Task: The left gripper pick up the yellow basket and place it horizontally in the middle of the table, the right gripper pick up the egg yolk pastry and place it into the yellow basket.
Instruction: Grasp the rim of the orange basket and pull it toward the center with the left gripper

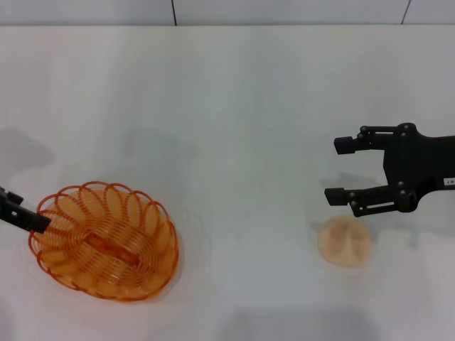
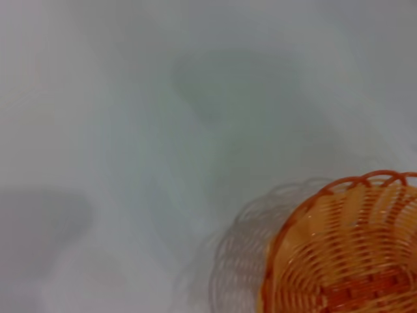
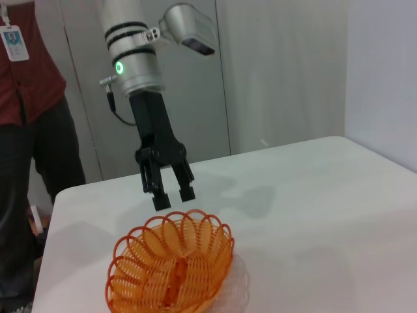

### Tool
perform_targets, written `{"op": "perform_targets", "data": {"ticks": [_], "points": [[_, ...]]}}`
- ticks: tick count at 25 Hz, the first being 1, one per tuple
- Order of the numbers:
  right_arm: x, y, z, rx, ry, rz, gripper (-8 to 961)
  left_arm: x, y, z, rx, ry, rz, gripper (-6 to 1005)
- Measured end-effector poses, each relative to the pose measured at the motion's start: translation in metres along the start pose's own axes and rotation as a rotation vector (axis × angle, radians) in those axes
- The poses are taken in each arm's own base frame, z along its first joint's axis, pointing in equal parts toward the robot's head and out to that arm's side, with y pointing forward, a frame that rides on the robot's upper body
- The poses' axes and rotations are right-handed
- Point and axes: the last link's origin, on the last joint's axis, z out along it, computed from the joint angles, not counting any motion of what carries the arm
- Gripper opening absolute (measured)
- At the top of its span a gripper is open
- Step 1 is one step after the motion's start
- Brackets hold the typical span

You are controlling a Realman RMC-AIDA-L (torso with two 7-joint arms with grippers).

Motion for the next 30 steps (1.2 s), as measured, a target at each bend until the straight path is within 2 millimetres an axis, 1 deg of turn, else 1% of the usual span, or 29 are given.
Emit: {"op": "perform_targets", "data": {"ticks": [5,14,22,27,30], "points": [[0.0,0.001,0.0,-0.004,-0.001,0.0,828,-0.002,-0.003,0.011,0.004,-0.021,-0.014,861],[0.0,0.001,0.001,-0.006,0.0,0.0,828,0.001,-0.004,0.013,0.016,-0.017,-0.01,857],[0.0,0.001,0.001,-0.005,0.0,0.001,828,0.007,-0.004,0.023,0.023,-0.05,-0.009,853],[0.0,0.0,0.001,-0.002,0.0,0.002,828,0.012,-0.003,0.025,0.028,-0.045,0.0,657],[0.001,0.0,0.001,-0.002,0.0,0.005,828,0.014,-0.003,0.028,0.023,-0.047,0.001,635]]}}
